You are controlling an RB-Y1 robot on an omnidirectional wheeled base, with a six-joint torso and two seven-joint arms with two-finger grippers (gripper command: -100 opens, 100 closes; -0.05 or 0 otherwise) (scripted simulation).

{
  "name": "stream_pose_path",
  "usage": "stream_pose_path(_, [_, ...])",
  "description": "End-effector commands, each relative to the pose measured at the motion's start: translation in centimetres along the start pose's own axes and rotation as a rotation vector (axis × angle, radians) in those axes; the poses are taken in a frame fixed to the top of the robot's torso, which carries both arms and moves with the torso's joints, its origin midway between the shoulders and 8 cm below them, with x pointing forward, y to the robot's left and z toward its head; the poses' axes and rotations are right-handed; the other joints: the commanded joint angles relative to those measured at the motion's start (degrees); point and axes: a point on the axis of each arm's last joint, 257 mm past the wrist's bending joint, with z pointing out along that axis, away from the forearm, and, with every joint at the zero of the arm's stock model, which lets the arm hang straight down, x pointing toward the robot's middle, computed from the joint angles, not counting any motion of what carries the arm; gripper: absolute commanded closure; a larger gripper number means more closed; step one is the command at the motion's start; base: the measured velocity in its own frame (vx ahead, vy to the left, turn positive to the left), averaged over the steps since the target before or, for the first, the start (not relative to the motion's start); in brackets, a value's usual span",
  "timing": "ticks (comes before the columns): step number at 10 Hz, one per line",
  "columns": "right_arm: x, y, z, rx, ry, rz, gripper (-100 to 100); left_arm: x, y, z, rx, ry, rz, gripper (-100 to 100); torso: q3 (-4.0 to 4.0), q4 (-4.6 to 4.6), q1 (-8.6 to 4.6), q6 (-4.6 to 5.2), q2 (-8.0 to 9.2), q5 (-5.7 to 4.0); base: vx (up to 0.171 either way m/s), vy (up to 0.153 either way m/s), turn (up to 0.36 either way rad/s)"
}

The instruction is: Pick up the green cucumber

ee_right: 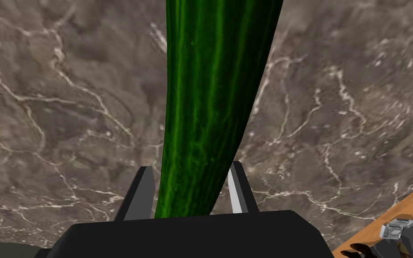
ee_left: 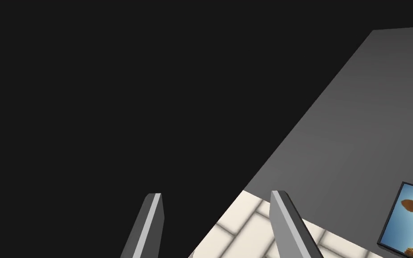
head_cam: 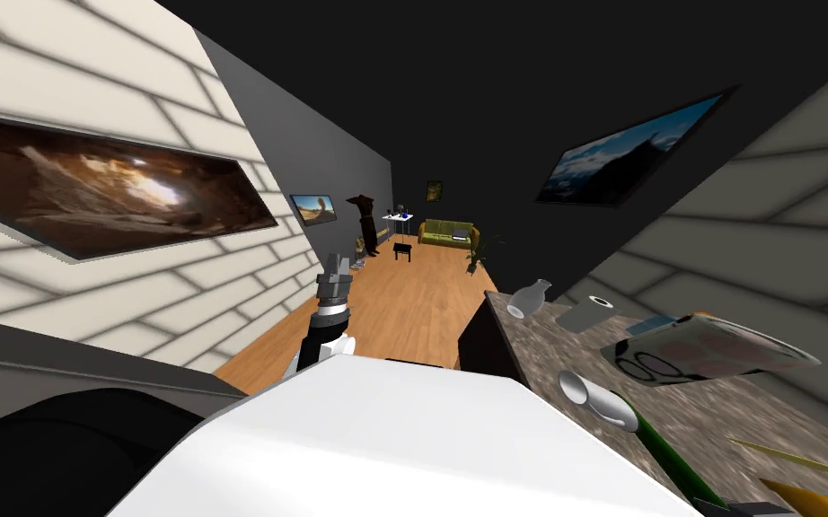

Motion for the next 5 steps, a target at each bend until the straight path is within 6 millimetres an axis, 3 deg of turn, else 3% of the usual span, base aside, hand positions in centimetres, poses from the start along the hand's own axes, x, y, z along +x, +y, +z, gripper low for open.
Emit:
stream_pose_path(1, [0.4,0.1,0.0,-0.006,0.021,-0.038,100,0.0,0.0,0.0,0.000,0.000,0.000,0,0.00,0.00,0.00,0.00,0.00,0.00,0.109,-0.015,-0.163])
stream_pose_path(2, [-2.4,0.3,0.1,-0.020,-0.021,-0.090,100,0.0,0.0,0.0,0.000,0.000,0.000,0,0.14,0.05,-0.03,-0.12,0.26,0.01,0.185,-0.033,-0.376])
stream_pose_path(3, [-1.6,0.3,0.1,-0.022,0.008,-0.124,100,0.0,0.0,0.0,0.000,0.000,0.000,0,0.07,0.05,-0.06,-0.09,0.08,0.00,0.193,-0.015,-0.469])
stream_pose_path(4, [-1.4,0.3,0.1,-0.023,0.017,-0.135,100,0.0,0.0,0.0,0.000,0.000,0.000,0,0.06,0.01,-0.01,0.01,0.11,0.06,0.086,0.000,-0.148])
stream_pose_path(5, [-3.7,0.6,0.0,-0.035,-0.014,-0.196,100,0.0,0.0,0.0,0.000,0.000,0.000,0,0.20,0.08,0.00,-0.15,0.37,0.04,0.190,0.020,-0.412])
